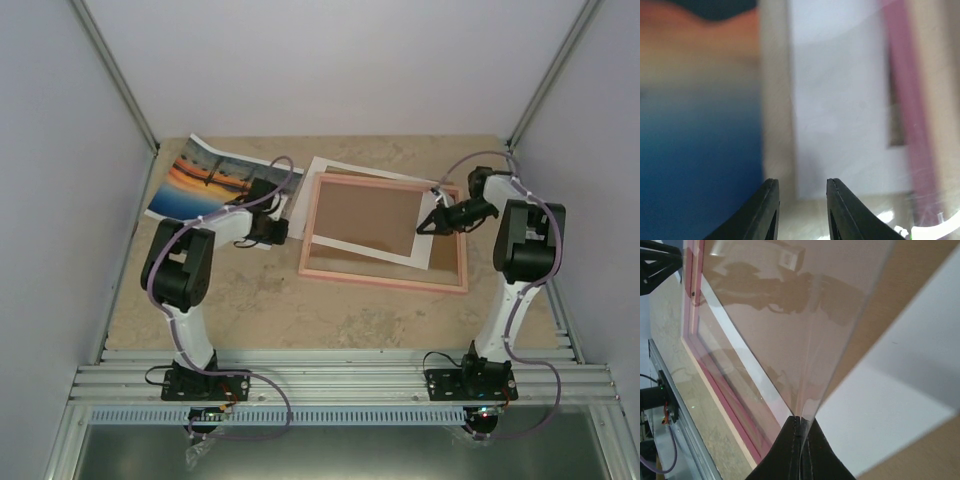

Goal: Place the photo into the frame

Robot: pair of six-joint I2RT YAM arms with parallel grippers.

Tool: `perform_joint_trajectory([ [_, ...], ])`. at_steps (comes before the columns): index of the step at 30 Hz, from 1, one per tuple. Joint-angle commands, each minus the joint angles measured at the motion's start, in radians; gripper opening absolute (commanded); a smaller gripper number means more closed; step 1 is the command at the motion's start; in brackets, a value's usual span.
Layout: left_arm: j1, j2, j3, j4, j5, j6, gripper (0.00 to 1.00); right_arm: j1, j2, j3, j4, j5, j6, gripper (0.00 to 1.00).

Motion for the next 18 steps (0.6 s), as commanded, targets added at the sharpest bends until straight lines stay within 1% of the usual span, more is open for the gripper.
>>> perform_joint_trajectory([
  [1,0.078,-0.106,-0.089,-0.041,0.180,0.031,0.31,0.035,-0.001,-0.038,0.030,-0.046,0.023,0.01],
  [3,0.101,-0.143,-0.108,-0.017,0.290,0.022,0.32,0.035,-0.015,-0.062,0.041,-0.050,0.024,0.00],
  [6,0.105,-0.175,-0.115,0.025,0.405,0.004,0.31,0.027,-0.032,-0.093,0.053,-0.055,0.018,0.01],
  [7,0.105,-0.180,-0.116,0.039,0.435,-0.010,0.33,0.022,-0.036,-0.100,0.056,-0.057,0.016,0.01],
  [8,0.105,-0.181,-0.114,0.051,0.455,-0.024,0.39,0.014,-0.037,-0.102,0.057,-0.060,0.014,0.01],
  [10,0.110,-0.173,-0.104,0.064,0.477,-0.045,0.54,-0.004,-0.037,-0.102,0.056,-0.067,0.009,0.01],
  [12,0.123,-0.160,-0.095,0.076,0.489,-0.070,0.58,-0.022,-0.036,-0.102,0.054,-0.070,0.004,0.01],
  [15,0.156,-0.147,-0.091,0.083,0.444,-0.119,0.63,-0.043,-0.037,-0.108,0.058,-0.078,0.000,0.01],
  [18,0.181,-0.139,-0.107,0.087,0.437,-0.137,0.67,-0.048,-0.037,-0.116,0.057,-0.093,-0.007,0.00],
])
